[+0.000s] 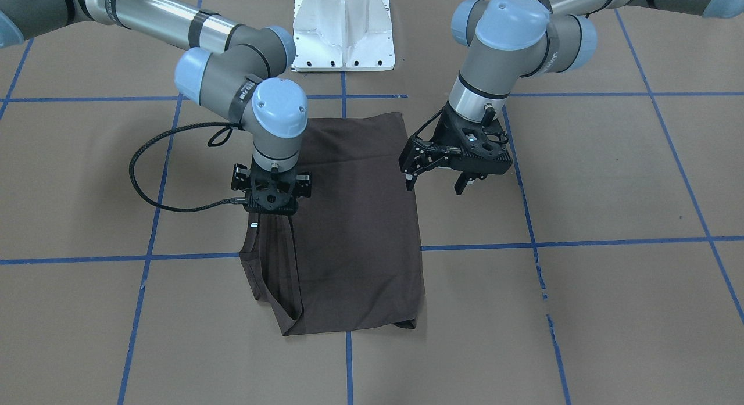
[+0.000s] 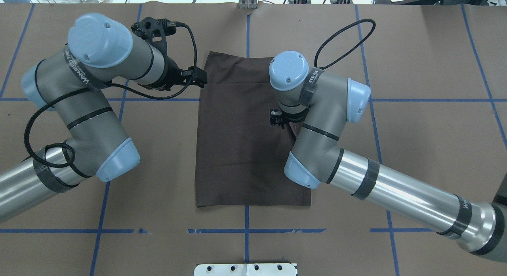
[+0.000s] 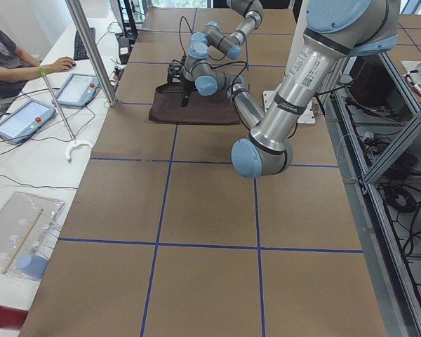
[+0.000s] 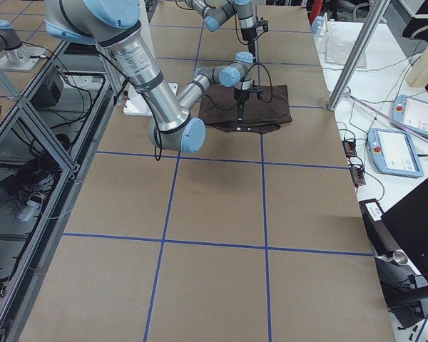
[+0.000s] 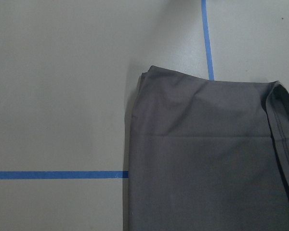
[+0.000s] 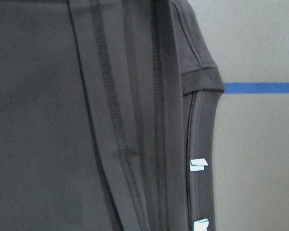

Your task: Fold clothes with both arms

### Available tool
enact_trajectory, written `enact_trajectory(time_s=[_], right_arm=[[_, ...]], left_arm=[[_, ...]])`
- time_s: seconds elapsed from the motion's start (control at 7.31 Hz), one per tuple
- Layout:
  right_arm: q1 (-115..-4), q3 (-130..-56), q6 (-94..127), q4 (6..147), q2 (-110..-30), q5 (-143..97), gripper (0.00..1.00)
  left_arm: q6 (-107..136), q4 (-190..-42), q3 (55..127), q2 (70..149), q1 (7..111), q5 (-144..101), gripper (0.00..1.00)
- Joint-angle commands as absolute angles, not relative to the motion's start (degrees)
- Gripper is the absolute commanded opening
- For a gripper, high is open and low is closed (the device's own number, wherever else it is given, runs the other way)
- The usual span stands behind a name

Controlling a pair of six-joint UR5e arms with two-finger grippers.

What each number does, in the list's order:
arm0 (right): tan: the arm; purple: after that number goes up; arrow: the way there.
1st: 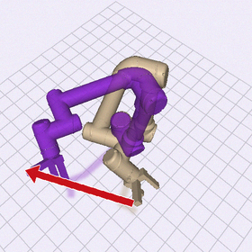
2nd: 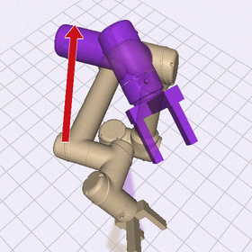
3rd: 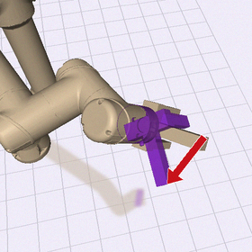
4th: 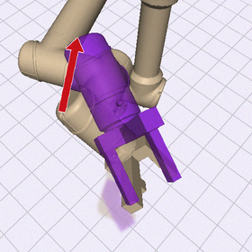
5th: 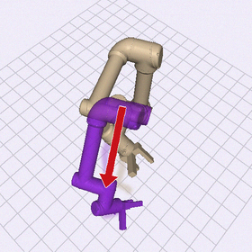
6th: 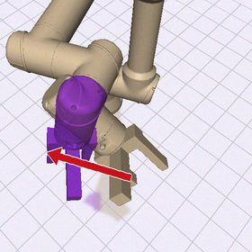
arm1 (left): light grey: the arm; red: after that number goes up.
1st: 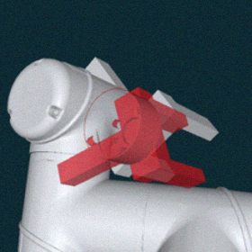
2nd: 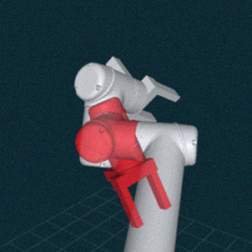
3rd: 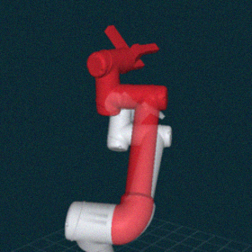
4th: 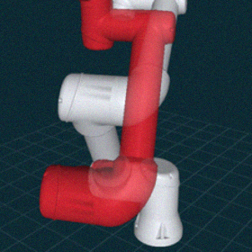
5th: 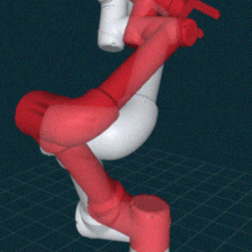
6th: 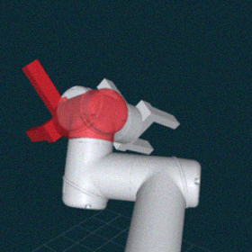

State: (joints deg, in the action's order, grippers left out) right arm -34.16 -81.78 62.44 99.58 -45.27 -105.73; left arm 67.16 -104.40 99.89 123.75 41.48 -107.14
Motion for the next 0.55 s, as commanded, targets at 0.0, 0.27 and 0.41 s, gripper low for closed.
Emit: enact_trajectory(time_s=[0.0, 0.27, 0.41], right_arm=[[-34.72, -78.14, 61.52, 99.05, -43.59, -105.82, 1.00], [-34.63, -77.26, 61.52, 98.97, -43.77, -105.82, 1.00], [-34.63, -77.17, 61.61, 98.96, -43.77, -105.91, 1.00]], left_arm=[[67.15, -104.41, 99.76, 123.66, 41.48, -107.14, 1.00], [67.15, -104.41, 99.76, 123.66, 41.48, -107.14, 1.00], [67.15, -104.41, 99.84, 123.66, 41.40, -107.14, 1.00]])
